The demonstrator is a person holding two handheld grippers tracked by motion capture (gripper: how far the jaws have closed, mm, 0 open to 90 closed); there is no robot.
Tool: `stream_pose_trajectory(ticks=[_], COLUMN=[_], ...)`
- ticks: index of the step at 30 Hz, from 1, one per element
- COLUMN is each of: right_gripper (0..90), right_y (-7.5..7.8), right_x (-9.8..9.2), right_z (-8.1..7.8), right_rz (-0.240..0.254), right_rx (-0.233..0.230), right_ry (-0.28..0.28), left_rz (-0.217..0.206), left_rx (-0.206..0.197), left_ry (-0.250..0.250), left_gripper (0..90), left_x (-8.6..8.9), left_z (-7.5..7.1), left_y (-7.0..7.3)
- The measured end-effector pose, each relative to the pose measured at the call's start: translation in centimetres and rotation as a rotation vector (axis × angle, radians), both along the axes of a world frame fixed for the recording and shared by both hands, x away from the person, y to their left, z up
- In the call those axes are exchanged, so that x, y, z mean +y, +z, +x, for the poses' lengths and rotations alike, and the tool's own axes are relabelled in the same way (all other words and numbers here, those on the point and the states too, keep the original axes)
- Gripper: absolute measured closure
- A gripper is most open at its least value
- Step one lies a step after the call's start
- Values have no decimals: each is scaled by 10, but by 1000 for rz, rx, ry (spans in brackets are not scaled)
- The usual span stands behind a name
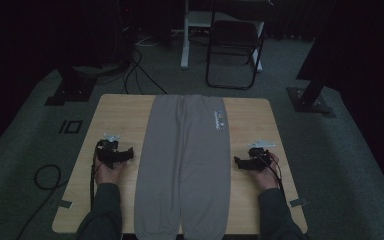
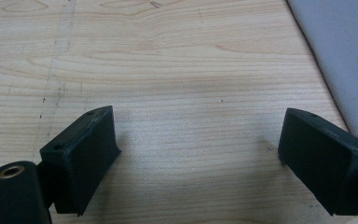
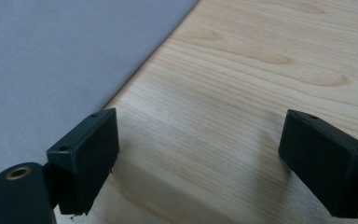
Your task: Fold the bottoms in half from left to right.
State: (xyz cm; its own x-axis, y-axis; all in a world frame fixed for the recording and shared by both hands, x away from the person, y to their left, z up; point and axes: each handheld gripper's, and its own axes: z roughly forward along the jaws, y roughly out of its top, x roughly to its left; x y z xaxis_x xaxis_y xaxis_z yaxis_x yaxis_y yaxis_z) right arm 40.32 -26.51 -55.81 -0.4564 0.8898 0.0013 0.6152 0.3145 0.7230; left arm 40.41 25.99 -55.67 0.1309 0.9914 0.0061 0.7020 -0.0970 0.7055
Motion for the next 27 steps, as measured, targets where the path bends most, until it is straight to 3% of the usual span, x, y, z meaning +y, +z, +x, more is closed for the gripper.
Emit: stream_pose_trajectory(ticks=[4,9,16,27], right_gripper=[127,132,208,296], right_y=[0,0,1,4], right_x=[0,0,-1,1], right_z=[0,1,-1,-3], right_rz=[0,0,3,-2], right_rx=[0,0,-6,4], right_ry=[-1,-6,-14,-7], left_rz=[-2,-3,-5,-2], left_rx=[-3,-5,-20,-12], left_ry=[-14,-38,-31,-32], left_gripper=[114,318,361,406], left_x=[0,-1,-2,-5], left_z=[-1,-7,-8,-9], left_y=[0,4,3,4])
